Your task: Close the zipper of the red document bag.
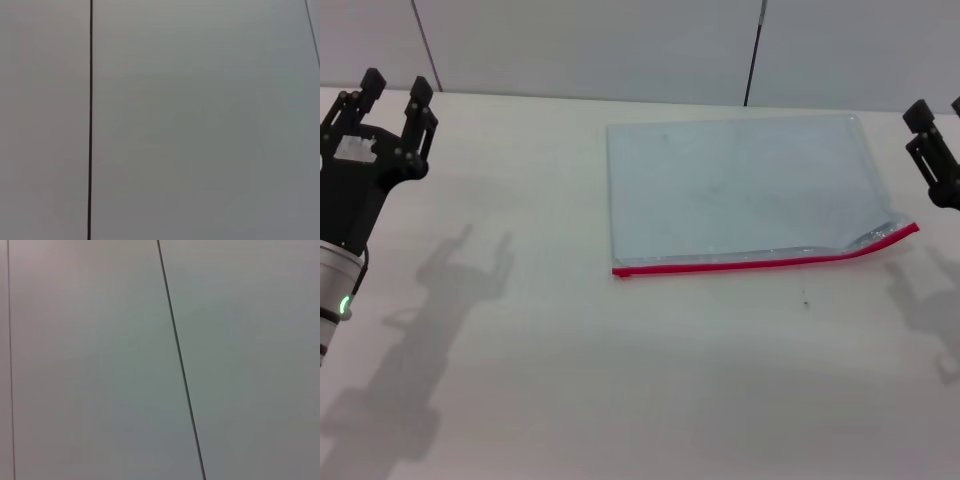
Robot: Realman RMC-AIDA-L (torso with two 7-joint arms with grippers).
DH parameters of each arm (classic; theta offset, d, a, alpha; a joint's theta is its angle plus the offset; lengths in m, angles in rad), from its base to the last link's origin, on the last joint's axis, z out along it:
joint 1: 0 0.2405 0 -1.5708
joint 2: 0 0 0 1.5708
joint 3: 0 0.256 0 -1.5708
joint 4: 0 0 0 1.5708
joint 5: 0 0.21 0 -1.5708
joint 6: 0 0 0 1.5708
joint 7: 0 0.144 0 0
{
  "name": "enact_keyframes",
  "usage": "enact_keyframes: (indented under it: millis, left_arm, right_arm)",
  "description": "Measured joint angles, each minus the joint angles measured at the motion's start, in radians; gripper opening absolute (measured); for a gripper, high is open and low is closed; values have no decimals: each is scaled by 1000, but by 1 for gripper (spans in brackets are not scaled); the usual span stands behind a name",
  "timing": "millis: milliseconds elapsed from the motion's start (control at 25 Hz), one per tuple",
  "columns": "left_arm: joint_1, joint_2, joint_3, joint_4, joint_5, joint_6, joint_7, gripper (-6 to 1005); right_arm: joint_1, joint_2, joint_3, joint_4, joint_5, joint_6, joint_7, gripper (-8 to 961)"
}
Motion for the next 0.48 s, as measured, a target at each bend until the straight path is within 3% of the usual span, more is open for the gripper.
enact_keyframes:
  millis: [480]
  left_arm:
    - [1, -1, 1, -9, 0, 1, 1, 510]
  right_arm:
    - [6, -2, 0, -4, 0, 6, 17, 644]
